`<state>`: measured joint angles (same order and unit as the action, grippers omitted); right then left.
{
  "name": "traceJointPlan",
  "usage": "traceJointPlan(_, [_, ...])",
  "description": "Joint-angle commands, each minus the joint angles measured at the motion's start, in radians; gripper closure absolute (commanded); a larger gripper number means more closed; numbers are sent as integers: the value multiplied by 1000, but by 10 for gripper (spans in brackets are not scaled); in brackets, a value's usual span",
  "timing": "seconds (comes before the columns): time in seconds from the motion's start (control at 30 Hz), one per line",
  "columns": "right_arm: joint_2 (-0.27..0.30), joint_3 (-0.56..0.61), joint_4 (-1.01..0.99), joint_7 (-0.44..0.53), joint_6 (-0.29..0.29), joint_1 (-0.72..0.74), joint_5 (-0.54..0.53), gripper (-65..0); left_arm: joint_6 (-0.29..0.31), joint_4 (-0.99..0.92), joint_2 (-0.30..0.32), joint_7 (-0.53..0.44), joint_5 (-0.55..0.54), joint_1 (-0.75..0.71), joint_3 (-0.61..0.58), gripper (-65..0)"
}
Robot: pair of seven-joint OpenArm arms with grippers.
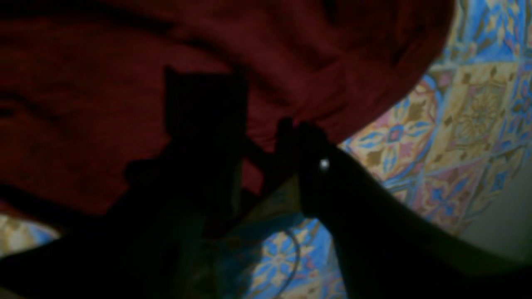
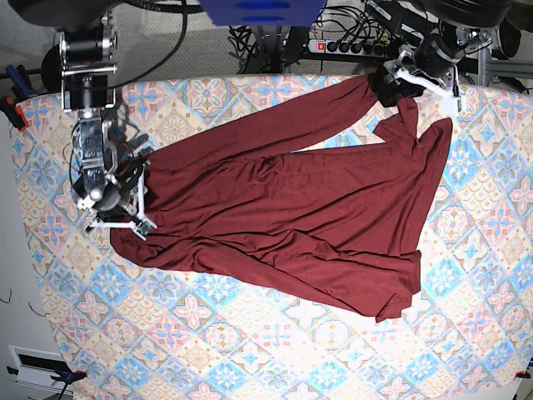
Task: Layout the t-shirt on the table in an organized manner, then fold the t-shirt properly
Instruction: 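Lower the fabric with the left gripper and regrasp the shirt edge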
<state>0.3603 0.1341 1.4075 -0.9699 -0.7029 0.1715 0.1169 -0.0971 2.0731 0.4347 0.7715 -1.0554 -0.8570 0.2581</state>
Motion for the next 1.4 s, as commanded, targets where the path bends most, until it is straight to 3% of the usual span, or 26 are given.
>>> traceJointPlan(0.0, [15,-14,29,-11,5,18,2,-214,10,16,10,-11,-30,11,7,-408])
traceJointPlan(0.43, [15,-258,111,-60,5,-92,2,-223,10,11,11,-5,-141,187,8,-414])
traceJointPlan(0.7, [15,-259,111,-73,5,-97,2,-389,9,-36,75,-1,-138,273,79,-594])
traceJointPlan(0.87, [0,-262,108,-73,5,-96,2,-351,7,-105,122,41,-67,313,82,-576])
traceJointPlan(1.37, [-120,-265,181,-97,5,-99,2,-348,9,-139,126,50,39,315,182,-562])
